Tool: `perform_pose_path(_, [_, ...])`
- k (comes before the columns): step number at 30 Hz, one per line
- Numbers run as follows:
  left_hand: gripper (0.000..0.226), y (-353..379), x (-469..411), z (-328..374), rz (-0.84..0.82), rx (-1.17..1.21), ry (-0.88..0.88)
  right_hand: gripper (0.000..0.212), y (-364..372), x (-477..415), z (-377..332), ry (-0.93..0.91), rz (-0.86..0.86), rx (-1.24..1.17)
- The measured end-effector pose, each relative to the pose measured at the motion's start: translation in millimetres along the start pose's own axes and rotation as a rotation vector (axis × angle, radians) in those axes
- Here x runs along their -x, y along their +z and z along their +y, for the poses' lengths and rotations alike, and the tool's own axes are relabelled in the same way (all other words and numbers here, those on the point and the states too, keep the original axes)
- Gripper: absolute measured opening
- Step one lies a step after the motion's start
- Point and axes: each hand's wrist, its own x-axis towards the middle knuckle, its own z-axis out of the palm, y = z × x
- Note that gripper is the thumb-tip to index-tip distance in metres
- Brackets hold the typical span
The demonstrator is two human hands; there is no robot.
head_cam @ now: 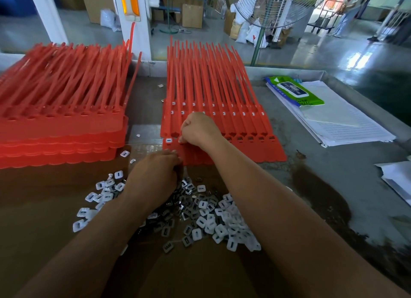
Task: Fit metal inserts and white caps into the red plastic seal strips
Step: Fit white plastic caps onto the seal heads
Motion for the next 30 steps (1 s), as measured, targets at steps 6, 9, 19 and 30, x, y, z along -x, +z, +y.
perform_pose_path(6, [0.034,1,-2,-1,-0.004,-0.029,0.006,0.019,7,3,4,-0.033,0.059,0.042])
perform_pose_path(9, [0.034,1,-2,-1,-0.005,-0.036,0.002,0.007,4,9,8,-0.101,0.060,0.016])
perform_pose_path(19, [0.034,3,-4,-3,-0.009,-0.037,-0.014,0.012,-33,47,23,-0.202,-0.055,-0.104])
perform_pose_path(30, [0.044,7,-7,-7,-0.059,-0.066,-0.044,0.011,-67,116,69,-0.238,-0.288,0.038])
